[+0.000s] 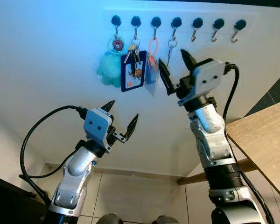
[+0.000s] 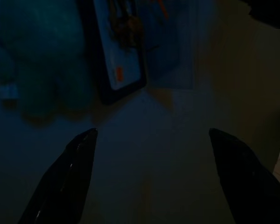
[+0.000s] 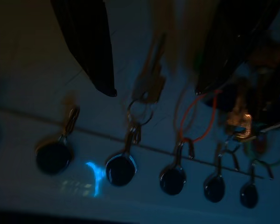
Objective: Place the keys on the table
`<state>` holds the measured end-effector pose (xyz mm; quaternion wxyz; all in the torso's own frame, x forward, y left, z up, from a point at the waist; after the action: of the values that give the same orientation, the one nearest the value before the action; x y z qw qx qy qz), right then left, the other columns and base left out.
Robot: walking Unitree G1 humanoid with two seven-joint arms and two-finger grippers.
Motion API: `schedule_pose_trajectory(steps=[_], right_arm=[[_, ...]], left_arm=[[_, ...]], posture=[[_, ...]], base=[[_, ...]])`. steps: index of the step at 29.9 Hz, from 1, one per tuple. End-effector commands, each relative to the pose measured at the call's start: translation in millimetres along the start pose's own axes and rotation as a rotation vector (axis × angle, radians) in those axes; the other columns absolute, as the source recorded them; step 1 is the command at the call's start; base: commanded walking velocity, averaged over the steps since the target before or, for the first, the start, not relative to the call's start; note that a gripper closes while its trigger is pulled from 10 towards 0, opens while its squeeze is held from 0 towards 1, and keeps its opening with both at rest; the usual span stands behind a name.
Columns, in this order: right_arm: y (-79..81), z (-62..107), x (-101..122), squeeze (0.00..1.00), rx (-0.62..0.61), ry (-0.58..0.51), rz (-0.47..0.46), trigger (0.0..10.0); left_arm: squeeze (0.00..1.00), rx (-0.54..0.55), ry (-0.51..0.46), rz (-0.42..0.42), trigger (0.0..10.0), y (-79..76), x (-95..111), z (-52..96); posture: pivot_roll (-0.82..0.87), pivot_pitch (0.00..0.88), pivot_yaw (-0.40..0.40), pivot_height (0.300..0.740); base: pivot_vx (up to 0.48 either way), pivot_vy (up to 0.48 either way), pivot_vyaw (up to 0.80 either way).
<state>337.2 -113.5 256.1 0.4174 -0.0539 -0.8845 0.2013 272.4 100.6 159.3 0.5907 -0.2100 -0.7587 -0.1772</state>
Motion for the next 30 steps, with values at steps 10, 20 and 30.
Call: schedule_pose_trajectory(steps=[10,20,30], right_arm=[[-2.7,-4.3,-1,0.0,-0.071,-0.006,0.199,10.0],[-1.1,-2.0,-8,0.0,-0.08,0.02,0.219,10.0],[4.7,-1.3,-11,0.0,-0.058,0.025,0.187,0.0]], left_arm=[[0.0,-0.002,-0.001,0.02,10.0,-4.5,-2,-0.2],[0.0,-0.008,-0.006,0.014,10.0,-5.3,-1,-0.6],[0.0,-0.014,-0.023,0.004,10.0,-5.3,3,-2.4]], posture=[[0.02,0.092,-0.016,0.74],[0.02,0.086,-0.016,0.74],[0.02,0.082,-0.019,0.74]], base=[[0.0,0.0,0.0],[0.0,0.0,0.0],[0.0,0.0,0.0]])
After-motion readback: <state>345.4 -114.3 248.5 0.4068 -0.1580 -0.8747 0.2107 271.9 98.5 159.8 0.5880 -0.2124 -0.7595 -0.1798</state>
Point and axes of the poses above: a point about 5 cm out from each wrist's last joint towards the gripper, its own z axis pointing back from the gripper into the wrist, its own x axis along the axis of the wrist's last joint, y = z × x, the point moved 2 cm from there along -z, pointing out of the wrist towards the gripper, and after that the axes turned 8 degrees about z, right-handed, at the moved point
